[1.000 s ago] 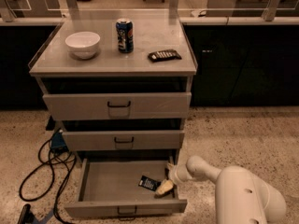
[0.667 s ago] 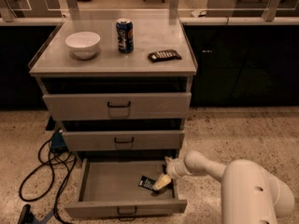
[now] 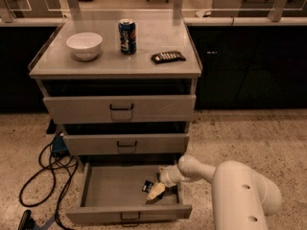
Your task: Pick rxbar blueberry from bottom drawer and place on counter
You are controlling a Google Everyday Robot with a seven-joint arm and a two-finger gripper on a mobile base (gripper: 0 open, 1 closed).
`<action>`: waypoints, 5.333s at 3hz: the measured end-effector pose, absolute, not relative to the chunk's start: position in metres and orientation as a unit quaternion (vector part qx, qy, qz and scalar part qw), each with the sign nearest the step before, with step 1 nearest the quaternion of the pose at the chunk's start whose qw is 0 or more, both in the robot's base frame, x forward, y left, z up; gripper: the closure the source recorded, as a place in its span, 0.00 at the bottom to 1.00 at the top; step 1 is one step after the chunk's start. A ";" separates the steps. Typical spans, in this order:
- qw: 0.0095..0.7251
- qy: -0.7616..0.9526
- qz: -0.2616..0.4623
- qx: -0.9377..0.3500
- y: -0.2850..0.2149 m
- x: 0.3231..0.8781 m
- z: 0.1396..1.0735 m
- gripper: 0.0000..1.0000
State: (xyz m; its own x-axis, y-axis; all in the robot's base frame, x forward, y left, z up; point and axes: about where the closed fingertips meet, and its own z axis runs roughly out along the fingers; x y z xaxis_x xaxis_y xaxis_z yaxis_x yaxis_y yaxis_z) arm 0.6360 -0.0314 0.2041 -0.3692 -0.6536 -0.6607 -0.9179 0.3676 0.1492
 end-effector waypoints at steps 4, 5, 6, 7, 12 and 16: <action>0.244 0.790 0.328 -0.457 0.026 0.625 0.122 0.00; 0.277 0.805 0.300 -0.430 0.025 0.661 0.129 0.00; 0.277 0.805 0.299 -0.432 0.024 0.660 0.127 0.00; 0.267 0.817 0.291 -0.421 0.002 0.659 0.100 0.00; 0.267 0.817 0.291 -0.421 0.002 0.659 0.100 0.71; 0.367 0.785 0.302 -0.397 -0.009 0.717 0.228 1.00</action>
Offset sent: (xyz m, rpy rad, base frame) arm 0.0041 0.0763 -0.1409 0.1799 0.1248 -0.1035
